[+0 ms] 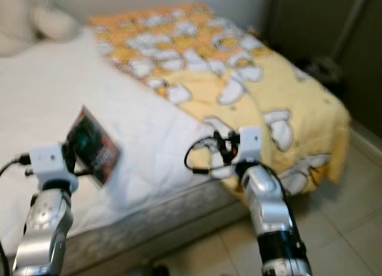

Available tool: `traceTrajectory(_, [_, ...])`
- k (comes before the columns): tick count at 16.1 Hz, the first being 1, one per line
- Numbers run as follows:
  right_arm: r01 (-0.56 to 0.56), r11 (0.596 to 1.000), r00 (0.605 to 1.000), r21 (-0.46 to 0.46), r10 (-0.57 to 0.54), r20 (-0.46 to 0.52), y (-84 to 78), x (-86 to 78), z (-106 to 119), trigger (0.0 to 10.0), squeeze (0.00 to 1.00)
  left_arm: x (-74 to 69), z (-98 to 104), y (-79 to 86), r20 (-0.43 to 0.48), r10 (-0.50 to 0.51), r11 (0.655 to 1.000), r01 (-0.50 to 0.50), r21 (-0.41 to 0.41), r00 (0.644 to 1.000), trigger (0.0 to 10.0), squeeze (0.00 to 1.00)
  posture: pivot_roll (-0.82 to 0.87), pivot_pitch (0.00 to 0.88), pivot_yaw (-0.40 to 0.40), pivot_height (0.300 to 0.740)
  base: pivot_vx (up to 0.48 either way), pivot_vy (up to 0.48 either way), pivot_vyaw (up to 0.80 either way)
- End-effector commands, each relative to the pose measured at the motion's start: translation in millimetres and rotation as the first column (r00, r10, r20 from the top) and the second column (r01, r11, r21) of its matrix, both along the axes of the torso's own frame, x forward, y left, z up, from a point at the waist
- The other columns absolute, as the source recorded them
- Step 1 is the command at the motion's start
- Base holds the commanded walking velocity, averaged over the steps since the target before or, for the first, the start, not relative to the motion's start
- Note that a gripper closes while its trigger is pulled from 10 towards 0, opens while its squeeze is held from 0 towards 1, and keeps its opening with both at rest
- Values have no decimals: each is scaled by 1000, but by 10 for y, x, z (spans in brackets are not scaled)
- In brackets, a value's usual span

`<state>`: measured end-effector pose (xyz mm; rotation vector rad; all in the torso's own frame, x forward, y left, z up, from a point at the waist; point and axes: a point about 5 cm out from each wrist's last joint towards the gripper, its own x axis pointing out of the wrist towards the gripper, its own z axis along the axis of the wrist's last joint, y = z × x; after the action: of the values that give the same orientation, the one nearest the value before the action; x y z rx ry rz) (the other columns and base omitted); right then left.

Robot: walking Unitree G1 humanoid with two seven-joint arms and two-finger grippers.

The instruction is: Clean up the room

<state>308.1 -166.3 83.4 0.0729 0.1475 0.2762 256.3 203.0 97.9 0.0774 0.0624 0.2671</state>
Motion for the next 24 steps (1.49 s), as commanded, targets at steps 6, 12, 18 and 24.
traceTrajectory(6, [-78, 996, 997, 48, 78, -3, 142, 94, 0, 10000, 0, 115, 180, -112, 40, -23, 999, 21, 48, 999, 10000, 0, -68, 0, 109, 740, 0, 0, 68])
traceTrajectory(12, [-73, 997, 996, -23, 72, -43, 148, -49, -167, 10000, 0, -36, -240, -92, -54, -124, 983, 115, -142, 991, 10000, 0, -77, 0, 107, 740, 0, 0, 0])
traceTrajectory(18, [-36, 999, 999, -7, 36, -5, 265, -37, -132, 10000, 0, 186, -98, -283, -2, -197, 971, 194, -141, 980, 10000, 0, -109, 0, 134, 740, 0, 0, 213])
traceTrajectory(24, [-75, 997, 997, -9, 75, 9, 308, -8, -110, 10000, 0, 182, -117, -289, -17, -203, 971, 199, -134, 979, 10000, 0, -97, 0, 135, 740, 0, 0, 484])
